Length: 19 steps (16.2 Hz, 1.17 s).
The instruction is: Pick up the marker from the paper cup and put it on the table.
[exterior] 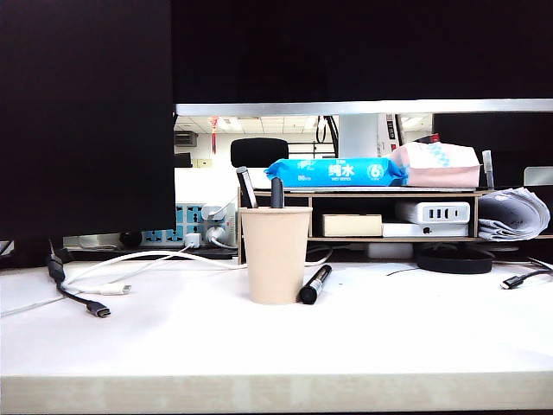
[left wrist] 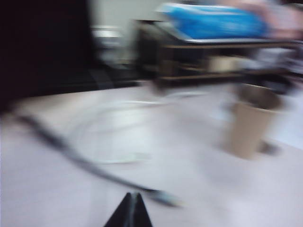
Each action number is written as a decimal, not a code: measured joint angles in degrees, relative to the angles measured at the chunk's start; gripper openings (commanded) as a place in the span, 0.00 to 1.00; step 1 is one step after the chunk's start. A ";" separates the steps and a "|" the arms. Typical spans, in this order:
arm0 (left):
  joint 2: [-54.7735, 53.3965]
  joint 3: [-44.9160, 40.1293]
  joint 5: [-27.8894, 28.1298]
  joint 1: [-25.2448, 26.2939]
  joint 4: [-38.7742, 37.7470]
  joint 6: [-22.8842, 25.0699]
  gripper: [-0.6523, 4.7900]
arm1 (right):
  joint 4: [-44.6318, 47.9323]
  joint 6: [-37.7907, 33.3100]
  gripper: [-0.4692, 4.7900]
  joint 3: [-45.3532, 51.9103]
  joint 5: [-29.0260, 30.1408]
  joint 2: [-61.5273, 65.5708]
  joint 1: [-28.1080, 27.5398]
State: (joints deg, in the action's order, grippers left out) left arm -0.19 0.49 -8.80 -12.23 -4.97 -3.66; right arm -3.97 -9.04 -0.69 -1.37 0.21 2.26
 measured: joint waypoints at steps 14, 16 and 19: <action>0.00 0.00 2.60 12.02 0.07 1.09 0.11 | 0.00 0.00 0.08 0.00 0.00 0.00 0.02; 0.00 0.00 2.60 12.02 0.07 1.09 0.11 | 0.00 0.00 0.08 0.02 0.00 0.00 0.00; 0.00 0.00 2.60 12.02 0.07 1.09 0.11 | 0.00 0.00 0.08 0.02 0.00 0.00 0.00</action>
State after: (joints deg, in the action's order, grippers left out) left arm -0.19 0.49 -6.20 -0.21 -4.91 -2.57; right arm -3.97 -9.04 -0.67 -1.37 0.21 2.26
